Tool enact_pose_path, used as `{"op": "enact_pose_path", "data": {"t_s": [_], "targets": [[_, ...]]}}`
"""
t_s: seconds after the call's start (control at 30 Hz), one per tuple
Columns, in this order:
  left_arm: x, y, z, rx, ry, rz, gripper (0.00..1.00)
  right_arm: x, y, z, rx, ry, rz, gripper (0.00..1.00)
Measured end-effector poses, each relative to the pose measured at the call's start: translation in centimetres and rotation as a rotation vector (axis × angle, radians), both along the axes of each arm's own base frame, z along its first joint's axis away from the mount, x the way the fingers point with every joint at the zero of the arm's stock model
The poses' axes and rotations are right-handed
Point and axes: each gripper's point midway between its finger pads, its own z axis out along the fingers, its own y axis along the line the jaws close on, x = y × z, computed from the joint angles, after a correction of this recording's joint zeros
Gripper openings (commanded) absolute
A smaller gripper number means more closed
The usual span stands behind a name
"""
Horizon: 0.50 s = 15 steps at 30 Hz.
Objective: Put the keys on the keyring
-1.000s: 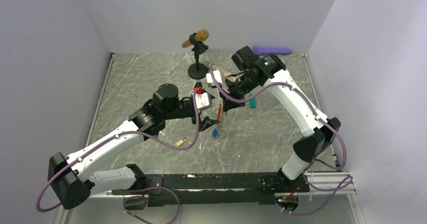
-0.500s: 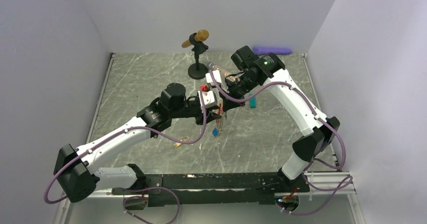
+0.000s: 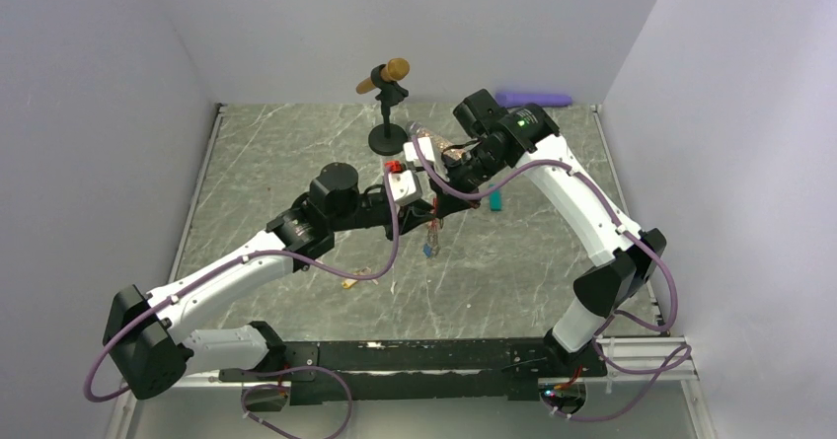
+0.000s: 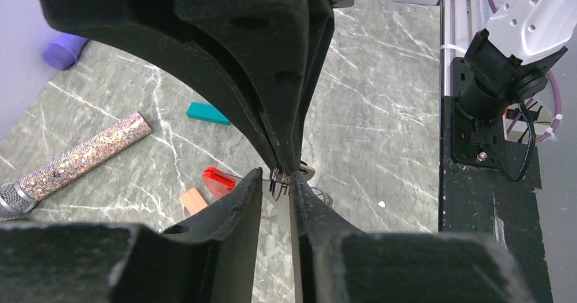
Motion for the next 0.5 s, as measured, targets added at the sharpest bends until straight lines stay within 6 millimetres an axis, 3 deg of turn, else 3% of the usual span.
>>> {"op": "enact_pose_path", "data": {"t_s": [0.1, 0.2, 0.4, 0.5], "targets": [[-0.06, -0.03, 0.03, -0.003, 0.007, -0.001, 0.16, 0.07, -0.04, 0.00, 0.000, -0.001, -0.002, 0.00], [-0.06, -0.03, 0.00, -0.002, 0.006, -0.001, 0.00, 0.04, -0.03, 0.01, 0.001, 0.001, -0.001, 0.00], [-0.09, -0.01, -0.06, 0.004, 0.014, -0.002, 0.00, -0.01, 0.01, 0.04, 0.004, 0.003, 0.000, 0.00], [-0.04, 0.12, -0.09, -0.004, 0.026, 0.008, 0.00, -0.07, 0.05, -0.10, 0.006, 0.008, 0.000, 0.07]]}}
